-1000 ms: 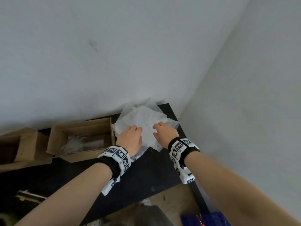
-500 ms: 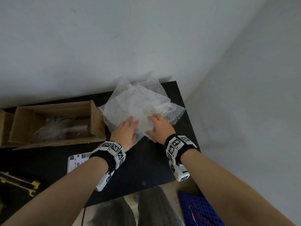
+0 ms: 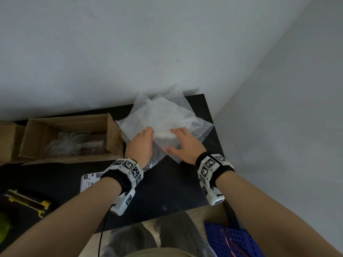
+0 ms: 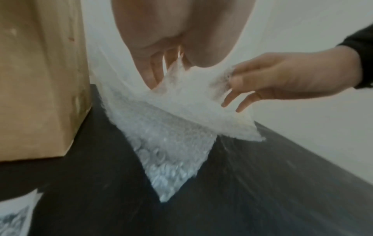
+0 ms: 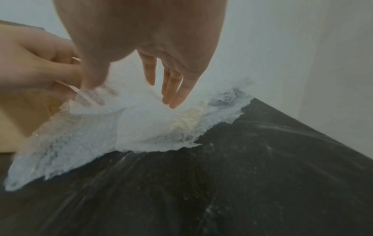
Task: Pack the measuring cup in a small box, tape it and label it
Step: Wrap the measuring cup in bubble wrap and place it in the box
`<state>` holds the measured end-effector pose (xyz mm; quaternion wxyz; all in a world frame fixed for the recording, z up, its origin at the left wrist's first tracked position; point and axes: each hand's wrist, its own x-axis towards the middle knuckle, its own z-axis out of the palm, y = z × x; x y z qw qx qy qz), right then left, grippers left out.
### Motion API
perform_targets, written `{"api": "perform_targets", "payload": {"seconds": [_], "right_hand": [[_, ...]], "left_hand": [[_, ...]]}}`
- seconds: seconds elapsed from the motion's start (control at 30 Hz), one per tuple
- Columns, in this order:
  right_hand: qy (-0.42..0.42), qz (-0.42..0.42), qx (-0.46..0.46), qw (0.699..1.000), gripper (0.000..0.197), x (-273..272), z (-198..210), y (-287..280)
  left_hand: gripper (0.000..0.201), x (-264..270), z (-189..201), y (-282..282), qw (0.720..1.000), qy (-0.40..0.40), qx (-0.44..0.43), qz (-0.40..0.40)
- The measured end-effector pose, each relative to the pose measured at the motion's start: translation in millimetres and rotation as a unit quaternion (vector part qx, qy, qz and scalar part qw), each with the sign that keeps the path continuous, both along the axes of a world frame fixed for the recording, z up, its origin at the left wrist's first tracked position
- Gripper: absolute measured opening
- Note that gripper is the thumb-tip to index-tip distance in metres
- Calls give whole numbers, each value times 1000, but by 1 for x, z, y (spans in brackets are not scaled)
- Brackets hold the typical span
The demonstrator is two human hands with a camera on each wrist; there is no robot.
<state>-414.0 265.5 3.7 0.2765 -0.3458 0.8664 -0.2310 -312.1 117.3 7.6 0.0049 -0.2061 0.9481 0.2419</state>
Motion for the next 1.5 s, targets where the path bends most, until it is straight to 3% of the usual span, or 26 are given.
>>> {"api": "perform_targets", "payload": {"seconds": [0.13, 0.3, 0.57, 0.67, 0.8, 0.9, 1.0, 1.1, 1.17, 1.23, 1.27, 1.37, 1.5], "right_hand": [[22, -94, -45, 994, 79, -4, 14, -1], [-15, -181, -126, 975, 98, -14, 39, -2], [-122, -271, -221, 929, 107, -4, 72, -25], [-224, -266, -230, 909, 99, 5, 84, -40], [-325, -214, -221, 894, 65, 22, 92, -61], [-358, -201, -209, 887, 52, 35, 93, -74], [-381, -194, -211, 879, 7, 50, 99, -89], [-367, -204, -242, 875, 3, 63, 105, -101], [-357, -204, -253, 876, 4, 69, 108, -108], [-342, -205, -250, 882, 6, 72, 110, -113], [-335, -204, -252, 885, 8, 74, 111, -115], [-319, -206, -257, 889, 19, 78, 112, -119], [-285, -219, -245, 900, 39, 86, 117, -125]], "left_hand": [[24, -3, 28, -5, 993, 78, 87, 9], [14, -1, 66, -24, 968, 184, 171, 18], [9, 11, 122, -56, 944, 254, 209, 5], [13, 19, 136, -72, 936, 267, 230, 18], [20, 38, 149, -91, 920, 286, 261, 55], [21, 52, 152, -105, 915, 278, 281, 78], [17, 66, 151, -121, 917, 276, 273, 86], [20, 83, 145, -143, 921, 249, 282, 104], [24, 97, 144, -156, 904, 213, 351, 120], [52, 111, 145, -165, 901, 161, 380, 135], [56, 118, 145, -168, 906, 135, 377, 134], [43, 135, 139, -180, 919, 91, 368, 107], [73, 151, 130, -199, 912, 104, 371, 141]]}}
